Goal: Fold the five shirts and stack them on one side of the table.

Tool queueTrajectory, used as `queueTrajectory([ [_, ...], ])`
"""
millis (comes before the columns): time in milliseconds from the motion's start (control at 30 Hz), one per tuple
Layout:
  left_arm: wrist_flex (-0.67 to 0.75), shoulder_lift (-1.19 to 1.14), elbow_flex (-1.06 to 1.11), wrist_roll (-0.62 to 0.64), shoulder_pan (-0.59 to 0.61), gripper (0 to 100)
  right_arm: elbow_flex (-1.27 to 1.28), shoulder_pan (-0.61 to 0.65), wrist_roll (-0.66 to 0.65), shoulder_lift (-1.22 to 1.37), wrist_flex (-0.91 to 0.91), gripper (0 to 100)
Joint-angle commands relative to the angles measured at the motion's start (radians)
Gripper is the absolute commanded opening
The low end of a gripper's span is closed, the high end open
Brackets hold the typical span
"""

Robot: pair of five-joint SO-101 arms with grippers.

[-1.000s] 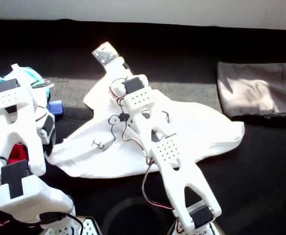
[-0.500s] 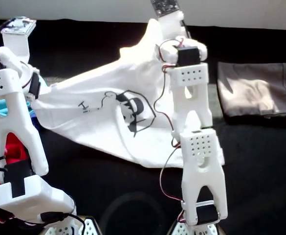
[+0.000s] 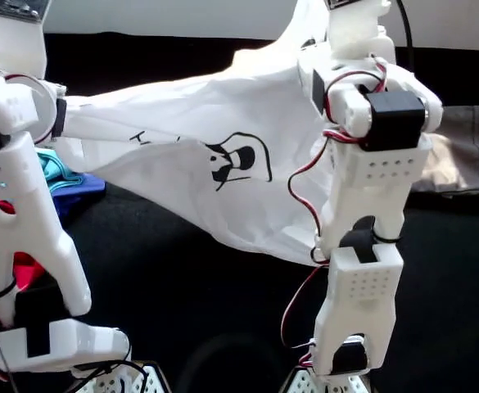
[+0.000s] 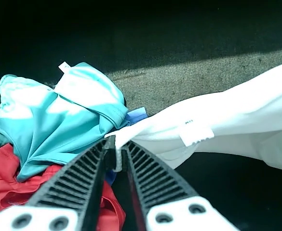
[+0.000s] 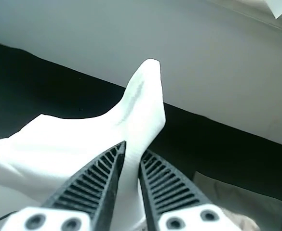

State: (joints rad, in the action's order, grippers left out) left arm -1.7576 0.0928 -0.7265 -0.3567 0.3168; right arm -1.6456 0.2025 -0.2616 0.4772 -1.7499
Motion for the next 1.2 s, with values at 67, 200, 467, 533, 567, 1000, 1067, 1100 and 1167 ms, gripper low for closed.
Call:
queueTrajectory([
  [67,-0.002,0.186,0.004,0.005,-0.053,1,-0.116,-0.022,-0.012,-0.15,-0.01,0.6],
  [200,0.006,0.239,0.002,0.003,-0.056,1,-0.116,-0.041,-0.014,-0.197,0.061,0.6],
  [467,0.018,0.249,0.047,0.005,-0.056,1,-0.116,-0.13,-0.014,-0.226,0.338,0.6],
  [533,0.018,0.251,0.093,0.005,-0.056,1,-0.116,-0.13,-0.014,-0.226,0.335,0.6],
  [567,0.018,0.251,0.105,0.005,-0.054,1,-0.117,-0.13,-0.014,-0.226,0.334,0.6],
  [1000,0.017,0.251,0.229,0.003,-0.054,1,-0.117,-0.127,-0.014,-0.228,0.09,0.6],
  [1067,0.025,0.249,0.303,0.003,-0.054,1,-0.119,-0.127,-0.014,-0.226,-0.016,0.6],
  [1100,0.025,0.249,0.338,0.003,-0.054,1,-0.116,-0.13,-0.011,-0.225,-0.016,0.6],
  [1167,0.025,0.249,0.398,0.003,-0.056,1,-0.116,-0.137,-0.012,-0.223,-0.012,0.6],
])
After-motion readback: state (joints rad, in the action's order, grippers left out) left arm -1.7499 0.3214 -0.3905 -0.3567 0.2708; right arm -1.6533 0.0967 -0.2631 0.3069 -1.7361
